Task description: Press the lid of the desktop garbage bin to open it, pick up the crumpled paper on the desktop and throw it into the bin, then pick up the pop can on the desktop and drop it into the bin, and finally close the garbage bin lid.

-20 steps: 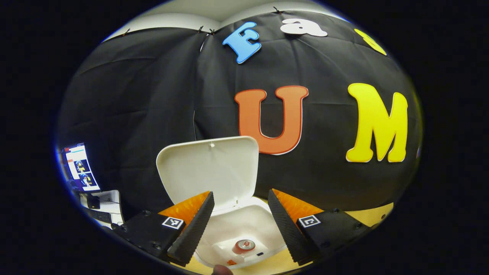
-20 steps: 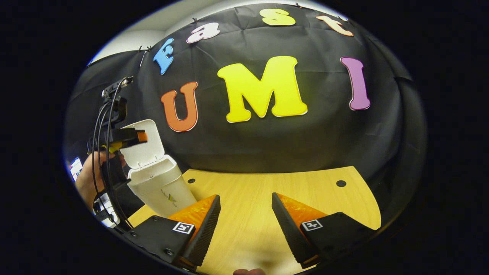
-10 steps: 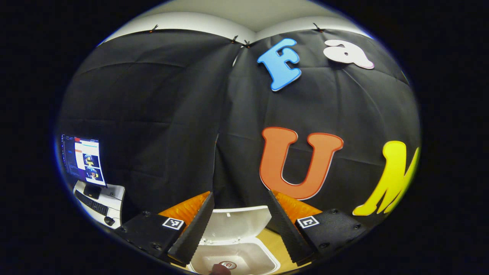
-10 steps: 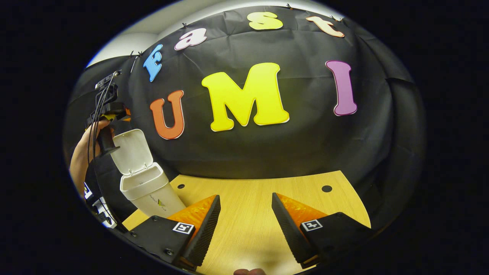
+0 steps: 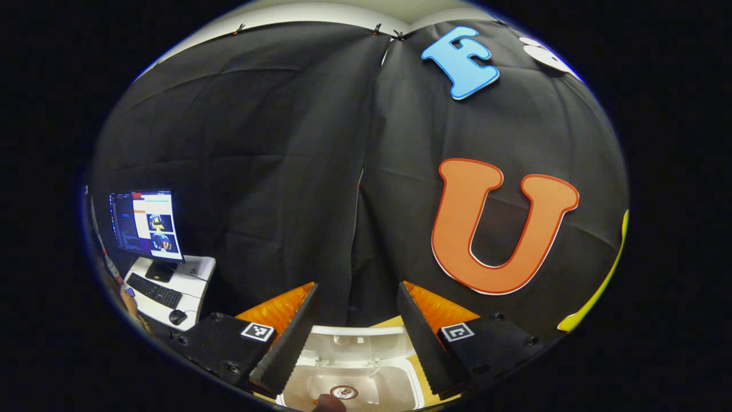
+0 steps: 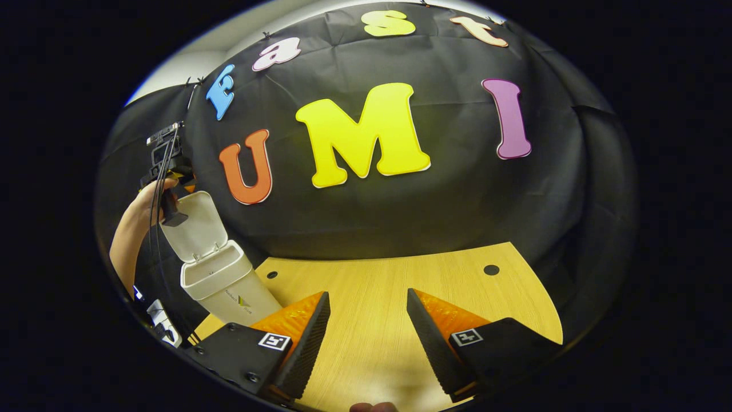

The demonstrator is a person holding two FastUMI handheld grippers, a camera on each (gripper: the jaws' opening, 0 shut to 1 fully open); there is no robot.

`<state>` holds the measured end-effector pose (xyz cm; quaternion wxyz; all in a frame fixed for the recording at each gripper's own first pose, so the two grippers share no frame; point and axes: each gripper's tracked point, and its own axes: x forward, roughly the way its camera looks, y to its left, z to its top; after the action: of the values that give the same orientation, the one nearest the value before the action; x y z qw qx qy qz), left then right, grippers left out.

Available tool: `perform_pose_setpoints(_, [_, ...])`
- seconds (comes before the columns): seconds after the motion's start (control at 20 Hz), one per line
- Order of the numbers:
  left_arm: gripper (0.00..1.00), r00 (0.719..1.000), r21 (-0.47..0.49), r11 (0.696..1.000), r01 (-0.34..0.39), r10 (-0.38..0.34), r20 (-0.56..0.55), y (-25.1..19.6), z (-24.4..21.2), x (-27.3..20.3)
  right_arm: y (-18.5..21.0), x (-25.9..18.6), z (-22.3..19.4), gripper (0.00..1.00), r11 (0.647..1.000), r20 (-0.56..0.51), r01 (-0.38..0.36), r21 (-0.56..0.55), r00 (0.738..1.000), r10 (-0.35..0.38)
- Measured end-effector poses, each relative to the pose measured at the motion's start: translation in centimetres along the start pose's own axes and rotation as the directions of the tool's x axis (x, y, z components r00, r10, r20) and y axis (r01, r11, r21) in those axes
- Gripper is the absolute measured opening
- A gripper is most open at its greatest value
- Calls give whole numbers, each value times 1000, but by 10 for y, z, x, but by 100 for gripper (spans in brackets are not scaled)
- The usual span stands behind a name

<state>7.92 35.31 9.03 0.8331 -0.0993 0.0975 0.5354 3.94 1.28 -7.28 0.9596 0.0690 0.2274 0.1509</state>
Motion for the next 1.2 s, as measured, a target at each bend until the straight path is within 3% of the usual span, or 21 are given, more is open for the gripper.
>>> perform_pose_setpoints(0.05, [87,1000,2,1000,-6,6,-9,0,-4,-3,-1,1,-1,86,1000,-4,-3,3,1000,3])
perform_pose_setpoints(0.15, [89,1000,7,1000,-10,11,-17,2,-14,-17,-2,1,-4,86,1000,-10,-14,6,1000,14])
perform_pose_setpoints(0.4, [89,998,66,996,62,-63,7,-1,-55,-67,4,-3,-13,86,996,-33,-88,-21,996,88])
perform_pose_setpoints(0.6, [85,993,6,994,107,-106,-59,7,-113,-99,-1,-14,-16,86,990,-33,-122,-71,992,120])
perform_pose_setpoints(0.9, [86,987,81,986,146,-140,-78,6,-166,-113,-16,-24,-29,86,991,-66,-108,-80,992,103])
perform_pose_setpoints(1.2, [86,980,125,980,156,-138,-141,10,-208,-113,-6,-29,-39,86,990,-90,-127,-68,989,120])
